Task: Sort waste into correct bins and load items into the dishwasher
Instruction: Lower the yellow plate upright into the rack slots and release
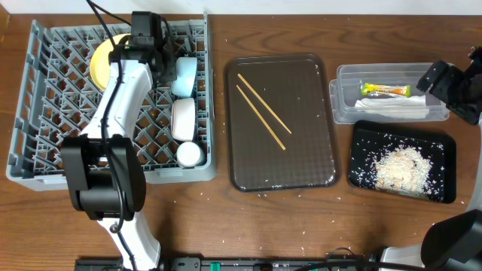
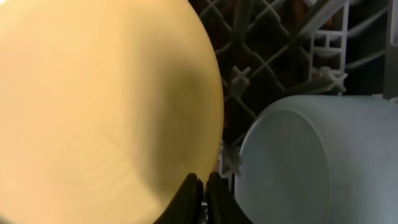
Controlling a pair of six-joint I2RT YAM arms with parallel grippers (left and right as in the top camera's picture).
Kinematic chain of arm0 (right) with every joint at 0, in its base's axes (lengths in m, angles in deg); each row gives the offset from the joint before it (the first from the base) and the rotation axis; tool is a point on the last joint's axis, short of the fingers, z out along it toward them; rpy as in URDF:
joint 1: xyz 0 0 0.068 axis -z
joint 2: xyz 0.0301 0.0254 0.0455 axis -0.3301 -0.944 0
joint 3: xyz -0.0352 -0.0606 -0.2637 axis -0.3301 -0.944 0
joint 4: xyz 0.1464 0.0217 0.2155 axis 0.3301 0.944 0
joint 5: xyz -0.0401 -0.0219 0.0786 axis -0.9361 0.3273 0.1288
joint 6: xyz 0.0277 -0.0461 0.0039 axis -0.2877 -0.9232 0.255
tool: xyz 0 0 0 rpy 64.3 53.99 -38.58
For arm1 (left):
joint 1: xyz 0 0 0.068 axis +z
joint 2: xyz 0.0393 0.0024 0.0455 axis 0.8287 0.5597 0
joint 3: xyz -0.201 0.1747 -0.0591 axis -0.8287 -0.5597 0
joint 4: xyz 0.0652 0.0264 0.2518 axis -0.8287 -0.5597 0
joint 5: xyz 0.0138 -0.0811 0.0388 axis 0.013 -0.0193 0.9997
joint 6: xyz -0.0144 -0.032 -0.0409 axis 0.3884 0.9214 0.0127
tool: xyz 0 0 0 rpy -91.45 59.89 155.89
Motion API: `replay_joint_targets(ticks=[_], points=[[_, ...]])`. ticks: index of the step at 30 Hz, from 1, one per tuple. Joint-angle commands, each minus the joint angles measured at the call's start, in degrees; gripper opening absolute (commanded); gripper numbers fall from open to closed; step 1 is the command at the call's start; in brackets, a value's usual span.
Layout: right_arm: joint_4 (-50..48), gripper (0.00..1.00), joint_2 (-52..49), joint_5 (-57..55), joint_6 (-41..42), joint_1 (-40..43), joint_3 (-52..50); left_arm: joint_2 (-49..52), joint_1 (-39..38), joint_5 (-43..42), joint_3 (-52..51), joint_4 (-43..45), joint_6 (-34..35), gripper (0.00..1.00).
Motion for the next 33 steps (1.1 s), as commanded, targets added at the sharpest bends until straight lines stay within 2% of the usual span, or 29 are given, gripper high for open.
replay_joint_targets(ticks=[1, 33], points=[[0.07, 0.99, -0.17, 0.0, 0.33, 0.15, -0.13, 1.73, 0.2, 0.9, 0.15, 0.24, -0.5, 0.08], [0.07, 0.99, -0.17, -0.02, 0.33, 0.15, -0.13, 2.47, 0.2, 2.03, -3.89, 1.7, -0.5, 0.08]])
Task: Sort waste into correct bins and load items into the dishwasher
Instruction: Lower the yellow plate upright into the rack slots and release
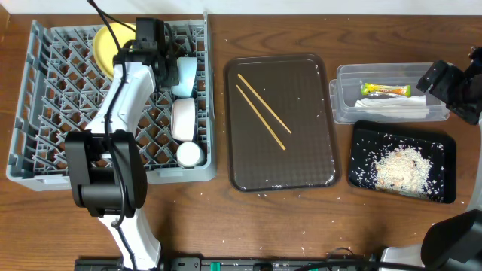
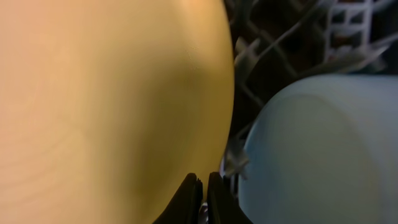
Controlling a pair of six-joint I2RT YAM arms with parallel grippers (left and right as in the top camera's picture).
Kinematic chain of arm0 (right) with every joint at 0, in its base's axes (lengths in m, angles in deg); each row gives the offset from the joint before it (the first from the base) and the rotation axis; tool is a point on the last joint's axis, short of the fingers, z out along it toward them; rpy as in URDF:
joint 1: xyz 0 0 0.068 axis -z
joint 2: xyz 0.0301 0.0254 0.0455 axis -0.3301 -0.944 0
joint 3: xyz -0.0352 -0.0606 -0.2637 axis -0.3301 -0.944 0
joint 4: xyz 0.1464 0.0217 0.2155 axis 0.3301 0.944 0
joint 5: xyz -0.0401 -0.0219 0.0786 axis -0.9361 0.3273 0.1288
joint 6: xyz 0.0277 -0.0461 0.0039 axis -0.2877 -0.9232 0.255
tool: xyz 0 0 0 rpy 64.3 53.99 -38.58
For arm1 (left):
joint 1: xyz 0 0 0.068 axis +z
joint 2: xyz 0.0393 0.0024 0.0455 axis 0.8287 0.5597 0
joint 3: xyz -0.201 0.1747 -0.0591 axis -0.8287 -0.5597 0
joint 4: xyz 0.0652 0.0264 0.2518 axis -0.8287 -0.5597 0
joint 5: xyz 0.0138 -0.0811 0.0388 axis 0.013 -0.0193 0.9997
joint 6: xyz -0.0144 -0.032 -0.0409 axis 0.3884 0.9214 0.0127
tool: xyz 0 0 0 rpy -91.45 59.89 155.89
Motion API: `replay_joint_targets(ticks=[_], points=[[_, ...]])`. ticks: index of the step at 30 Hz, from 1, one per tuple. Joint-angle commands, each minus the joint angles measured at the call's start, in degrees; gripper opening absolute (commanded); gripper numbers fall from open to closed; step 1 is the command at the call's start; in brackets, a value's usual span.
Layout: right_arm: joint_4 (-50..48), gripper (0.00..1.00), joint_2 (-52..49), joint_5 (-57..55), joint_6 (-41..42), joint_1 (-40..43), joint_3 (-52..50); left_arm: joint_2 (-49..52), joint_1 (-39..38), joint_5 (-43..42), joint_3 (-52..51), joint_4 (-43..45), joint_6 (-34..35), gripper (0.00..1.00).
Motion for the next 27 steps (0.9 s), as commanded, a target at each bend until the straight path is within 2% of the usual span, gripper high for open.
replay_joint_targets(ticks=[1, 23, 27], points=[[0.07, 0.99, -0.17, -0.02, 0.33, 0.15, -0.13, 1.11, 0.28, 1.75, -1.25, 0.31, -0.48, 0.08], [0.07, 0.99, -0.17, 0.0, 0.33, 0.15, -0.13, 0.48, 0.22, 1.68, -1.03, -2.21, -0.22, 0.08], [0.07, 0.99, -0.17, 0.0, 0.33, 0.15, -0.13, -2.16, -0.2, 1.68, -0.11, -2.25, -0.24, 0.12]])
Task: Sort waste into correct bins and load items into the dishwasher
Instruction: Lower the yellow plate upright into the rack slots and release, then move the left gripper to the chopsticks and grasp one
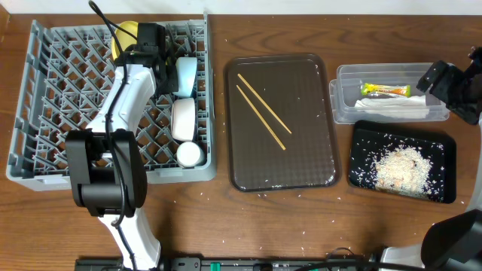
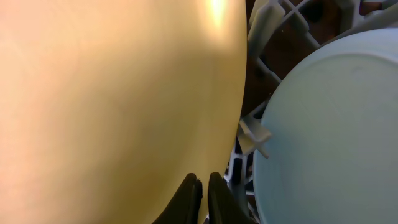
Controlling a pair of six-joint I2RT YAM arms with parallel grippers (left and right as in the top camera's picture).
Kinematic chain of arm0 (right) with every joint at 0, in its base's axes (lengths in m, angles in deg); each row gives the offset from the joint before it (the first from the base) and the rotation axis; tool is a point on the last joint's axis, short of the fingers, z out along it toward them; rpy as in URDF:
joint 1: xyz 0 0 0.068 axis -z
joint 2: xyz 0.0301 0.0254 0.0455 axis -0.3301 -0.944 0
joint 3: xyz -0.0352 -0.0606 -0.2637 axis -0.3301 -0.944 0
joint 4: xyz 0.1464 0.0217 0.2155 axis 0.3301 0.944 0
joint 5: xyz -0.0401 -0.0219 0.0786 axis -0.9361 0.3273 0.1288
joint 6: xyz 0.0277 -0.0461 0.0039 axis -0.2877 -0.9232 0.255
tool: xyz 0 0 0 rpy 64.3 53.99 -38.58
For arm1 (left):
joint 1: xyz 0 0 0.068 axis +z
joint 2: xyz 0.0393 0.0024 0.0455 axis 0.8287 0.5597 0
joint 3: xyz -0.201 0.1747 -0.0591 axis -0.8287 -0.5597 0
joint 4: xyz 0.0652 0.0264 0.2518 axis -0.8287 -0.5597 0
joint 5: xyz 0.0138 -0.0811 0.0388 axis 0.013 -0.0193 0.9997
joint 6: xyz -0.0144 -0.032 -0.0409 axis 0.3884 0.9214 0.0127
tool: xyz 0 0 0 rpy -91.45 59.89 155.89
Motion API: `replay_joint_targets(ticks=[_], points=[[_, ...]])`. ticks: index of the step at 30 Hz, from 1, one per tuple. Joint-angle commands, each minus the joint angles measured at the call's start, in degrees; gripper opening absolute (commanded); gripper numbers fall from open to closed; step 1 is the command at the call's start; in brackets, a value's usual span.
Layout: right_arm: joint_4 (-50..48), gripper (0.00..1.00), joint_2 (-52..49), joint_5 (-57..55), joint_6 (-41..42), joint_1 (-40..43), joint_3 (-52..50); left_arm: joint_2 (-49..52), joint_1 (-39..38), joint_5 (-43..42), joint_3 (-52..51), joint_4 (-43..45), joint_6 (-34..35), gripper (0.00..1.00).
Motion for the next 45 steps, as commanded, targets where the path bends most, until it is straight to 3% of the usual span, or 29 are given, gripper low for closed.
replay_joint_targets(ticks=[1, 8, 14, 18, 21, 29, 45], points=[[0.07, 0.99, -0.17, 0.0, 0.33, 0.15, -0.13, -3.34, -0.59, 0.7, 1.31, -0.31, -0.28, 0.15], [0.07, 0.99, -0.17, 0.0, 0.33, 0.15, -0.13, -10.71, -3.21, 0.7, 1.57, 0.33, -0.31, 0.38], [0.07, 0.99, -0.17, 0.0, 0.33, 0.15, -0.13, -18.27, -7.76, -2.1, 1.57, 0.61, 0.68, 0.41], [0.07, 0.99, -0.17, 0.0, 0.33, 0.15, -0.13, -19.45, -13.11, -4.31, 1.46, 0.04, 10.93, 0.4], [0.07, 0.99, -0.17, 0.0, 0.33, 0.15, -0.13, -17.29, -18.29, -4.98, 0.28, -0.33, 19.23, 0.4], [0.07, 0.99, -0.17, 0.0, 0.33, 0.15, -0.13, -4.59, -28.72, -5.57, 0.15, 0.74, 27.74, 0.44], [0.07, 0.99, -0.17, 0.0, 0.33, 0.15, -0.13, 8.15, -29.94, -5.84, 0.15, 5.2, 38.36, 0.43]])
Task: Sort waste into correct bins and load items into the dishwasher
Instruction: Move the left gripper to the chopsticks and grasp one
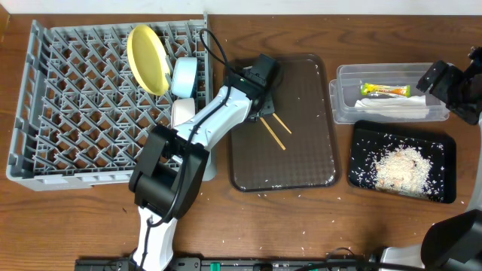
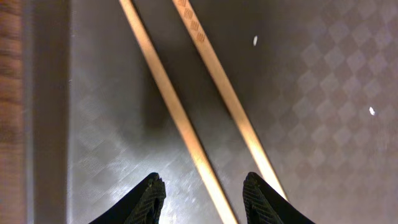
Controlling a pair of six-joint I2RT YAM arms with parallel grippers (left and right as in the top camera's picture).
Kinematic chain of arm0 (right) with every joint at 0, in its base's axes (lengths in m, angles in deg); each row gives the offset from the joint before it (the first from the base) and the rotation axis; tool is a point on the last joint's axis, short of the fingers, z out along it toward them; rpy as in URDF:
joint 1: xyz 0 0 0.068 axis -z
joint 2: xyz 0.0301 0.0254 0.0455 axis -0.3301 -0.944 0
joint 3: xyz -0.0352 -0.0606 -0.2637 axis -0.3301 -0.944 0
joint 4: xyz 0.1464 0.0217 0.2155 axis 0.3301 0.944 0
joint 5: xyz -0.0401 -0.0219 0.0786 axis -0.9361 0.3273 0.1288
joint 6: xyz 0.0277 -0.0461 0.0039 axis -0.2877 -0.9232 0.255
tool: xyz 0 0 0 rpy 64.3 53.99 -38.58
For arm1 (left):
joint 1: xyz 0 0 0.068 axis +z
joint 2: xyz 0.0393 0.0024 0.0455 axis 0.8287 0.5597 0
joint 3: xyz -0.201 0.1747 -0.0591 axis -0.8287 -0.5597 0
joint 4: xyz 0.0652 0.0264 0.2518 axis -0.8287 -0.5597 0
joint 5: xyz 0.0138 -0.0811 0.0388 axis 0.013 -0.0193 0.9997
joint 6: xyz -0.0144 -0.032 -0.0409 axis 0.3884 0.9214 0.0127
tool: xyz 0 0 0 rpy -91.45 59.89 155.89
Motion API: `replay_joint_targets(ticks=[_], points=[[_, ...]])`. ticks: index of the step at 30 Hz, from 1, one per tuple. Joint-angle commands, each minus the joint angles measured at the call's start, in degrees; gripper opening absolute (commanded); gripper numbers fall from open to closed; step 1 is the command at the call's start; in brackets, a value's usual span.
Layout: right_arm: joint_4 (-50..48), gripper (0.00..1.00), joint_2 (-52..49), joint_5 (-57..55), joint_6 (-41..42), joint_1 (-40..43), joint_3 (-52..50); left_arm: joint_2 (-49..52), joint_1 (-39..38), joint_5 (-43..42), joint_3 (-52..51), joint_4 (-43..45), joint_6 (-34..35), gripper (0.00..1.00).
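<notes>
Two wooden chopsticks (image 1: 273, 126) lie side by side on the dark tray (image 1: 301, 162). My left gripper (image 1: 254, 90) hangs open over their upper ends; in the left wrist view the left gripper (image 2: 204, 190) has one chopstick (image 2: 180, 121) running between its fingers and the other chopstick (image 2: 227, 93) by the right finger. A yellow plate (image 1: 147, 49) stands on edge in the grey dish rack (image 1: 45, 143), next to a pale blue cup (image 1: 184, 77). My right gripper (image 1: 452, 86) is at the far right edge; its jaws do not show.
The rack also holds a white bowl (image 1: 181, 113). A clear container (image 1: 384, 104) with a wrapper and white cutlery sits at the back right. In front of it is a black tray (image 1: 437, 143) of spilled rice. Rice grains dot the table.
My left gripper was shut on the yellow plate's rim at the back of the rack. It has let go; the plate stands in the rack and the gripper is open over the chopsticks.
My left gripper held the yellow plate by its rim over the rack's back, beside the blue cup. The plate tipped more upright at each moment. Now it stands alone in the rack and the gripper is open above the chopsticks. The right arm stayed still.
</notes>
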Motion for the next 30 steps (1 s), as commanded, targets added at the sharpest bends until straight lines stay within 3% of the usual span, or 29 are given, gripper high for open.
replay_joint_targets(ticks=[1, 5, 17, 21, 23, 30], points=[[0.07, 0.99, -0.17, 0.0, 0.33, 0.15, -0.13, 2.51, -0.17, 0.24, -0.17, 0.98, 3.34, 0.43], [0.07, 0.99, -0.17, 0.0, 0.33, 0.15, -0.13, 3.98, -0.44, 0.15, -0.17, 1.09, 3.91, 0.38], [0.07, 0.99, -0.17, 0.0, 0.33, 0.15, -0.13, 6.21, -1.62, -0.5, -0.17, -0.24, 5.16, 0.37], [0.07, 0.99, -0.17, 0.0, 0.33, 0.15, -0.13, 6.69, -1.81, -3.13, -0.17, -1.99, 5.14, 0.24], [0.07, 0.99, -0.17, 0.0, 0.33, 0.15, -0.13, 6.69, -1.79, -4.28, -0.17, -2.8, 5.14, 0.1], [0.07, 0.99, -0.17, 0.0, 0.33, 0.15, -0.13, 5.38, -1.49, -7.21, 1.16, -4.46, 3.28, 0.07]])
